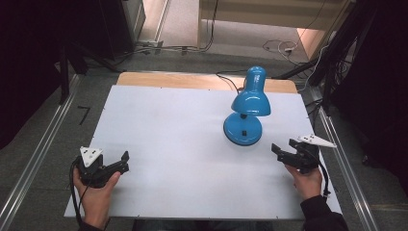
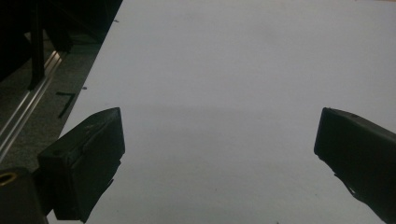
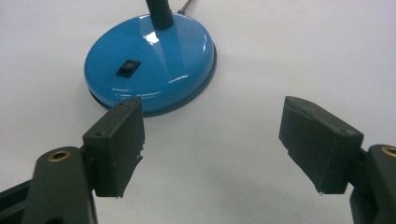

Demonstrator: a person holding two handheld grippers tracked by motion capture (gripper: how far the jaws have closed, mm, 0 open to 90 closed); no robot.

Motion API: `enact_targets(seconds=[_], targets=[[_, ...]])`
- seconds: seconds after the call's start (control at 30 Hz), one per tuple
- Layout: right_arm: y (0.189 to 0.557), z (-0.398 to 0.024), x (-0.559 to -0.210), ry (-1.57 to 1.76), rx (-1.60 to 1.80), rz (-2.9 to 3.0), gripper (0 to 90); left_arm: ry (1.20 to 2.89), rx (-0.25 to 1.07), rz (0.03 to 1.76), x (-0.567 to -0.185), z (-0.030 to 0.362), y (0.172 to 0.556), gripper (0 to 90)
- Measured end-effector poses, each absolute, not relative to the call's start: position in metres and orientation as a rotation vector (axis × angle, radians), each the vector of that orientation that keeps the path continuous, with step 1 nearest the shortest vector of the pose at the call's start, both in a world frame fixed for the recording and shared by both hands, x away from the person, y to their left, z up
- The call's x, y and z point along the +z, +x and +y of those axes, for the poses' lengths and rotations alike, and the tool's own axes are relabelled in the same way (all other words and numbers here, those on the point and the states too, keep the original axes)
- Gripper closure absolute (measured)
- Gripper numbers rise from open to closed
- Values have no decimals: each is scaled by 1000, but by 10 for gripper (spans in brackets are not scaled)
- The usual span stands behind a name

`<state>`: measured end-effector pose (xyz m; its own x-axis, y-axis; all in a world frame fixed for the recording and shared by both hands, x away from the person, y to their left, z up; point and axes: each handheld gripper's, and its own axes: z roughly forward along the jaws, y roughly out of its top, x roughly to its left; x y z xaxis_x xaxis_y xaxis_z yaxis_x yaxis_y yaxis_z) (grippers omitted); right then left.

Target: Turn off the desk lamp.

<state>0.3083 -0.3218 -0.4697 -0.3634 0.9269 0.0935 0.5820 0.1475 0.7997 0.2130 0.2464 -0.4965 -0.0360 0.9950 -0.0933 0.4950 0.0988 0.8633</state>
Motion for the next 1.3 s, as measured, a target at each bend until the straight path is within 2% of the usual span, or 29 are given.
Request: enact_targets(seconds=[1.3], targets=[[282, -355, -470, 1491, 1077, 1969, 206, 1493, 840, 1633, -497, 246, 213, 21]])
